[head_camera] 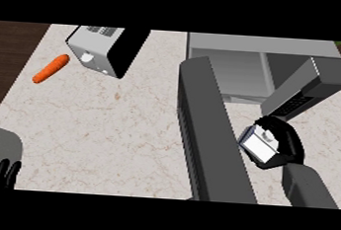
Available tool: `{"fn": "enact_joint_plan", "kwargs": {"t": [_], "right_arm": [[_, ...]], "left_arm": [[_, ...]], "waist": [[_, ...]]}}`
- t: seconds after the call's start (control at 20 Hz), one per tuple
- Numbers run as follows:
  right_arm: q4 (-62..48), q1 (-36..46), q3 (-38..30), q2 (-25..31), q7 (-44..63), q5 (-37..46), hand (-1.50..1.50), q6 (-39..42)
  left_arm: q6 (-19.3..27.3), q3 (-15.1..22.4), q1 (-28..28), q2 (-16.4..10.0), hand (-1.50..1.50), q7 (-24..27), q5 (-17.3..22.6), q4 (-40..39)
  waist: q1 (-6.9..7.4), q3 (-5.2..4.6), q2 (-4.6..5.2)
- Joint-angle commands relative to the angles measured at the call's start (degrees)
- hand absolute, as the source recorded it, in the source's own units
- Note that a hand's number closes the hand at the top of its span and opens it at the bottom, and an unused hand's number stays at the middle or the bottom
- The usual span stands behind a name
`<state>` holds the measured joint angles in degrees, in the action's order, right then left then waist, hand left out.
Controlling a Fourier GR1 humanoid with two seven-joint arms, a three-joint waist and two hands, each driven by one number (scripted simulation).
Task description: Pick up the milk, place it into the microwave and close the microwave
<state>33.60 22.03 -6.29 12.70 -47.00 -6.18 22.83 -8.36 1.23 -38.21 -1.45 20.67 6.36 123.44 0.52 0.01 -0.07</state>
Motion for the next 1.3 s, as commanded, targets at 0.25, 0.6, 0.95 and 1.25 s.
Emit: {"fn": "enact_joint_plan", "kwargs": {"t": [0.25, 0.6, 0.95, 1.25], "right_arm": [[23.65, -9.36, 4.18, -1.91, 10.21, -3.94, 1.50, 3.09], [45.01, -20.20, 7.77, -8.24, 24.70, -7.88, 1.50, -4.33], [50.69, -14.82, 10.32, -12.46, 31.14, -3.80, 1.50, -13.19], [45.28, -6.70, 8.25, -12.49, 31.82, -0.67, 1.50, -20.41]], "left_arm": [[-1.62, -0.39, -3.69, 0.69, -1.50, 0.85, 0.19, 2.29], [-6.64, -4.95, -6.29, -0.63, -1.50, 4.31, 5.37, -0.56], [-7.25, -7.48, -6.41, -0.26, -1.50, 2.61, 6.32, 1.39], [-7.40, -8.63, -4.65, 0.41, -1.50, 1.15, 5.65, 0.71]], "waist": [[-0.78, -0.06, -0.26], [-0.51, -0.07, -0.22], [-0.02, -0.02, -0.02], [0.08, -0.01, 0.06]]}}
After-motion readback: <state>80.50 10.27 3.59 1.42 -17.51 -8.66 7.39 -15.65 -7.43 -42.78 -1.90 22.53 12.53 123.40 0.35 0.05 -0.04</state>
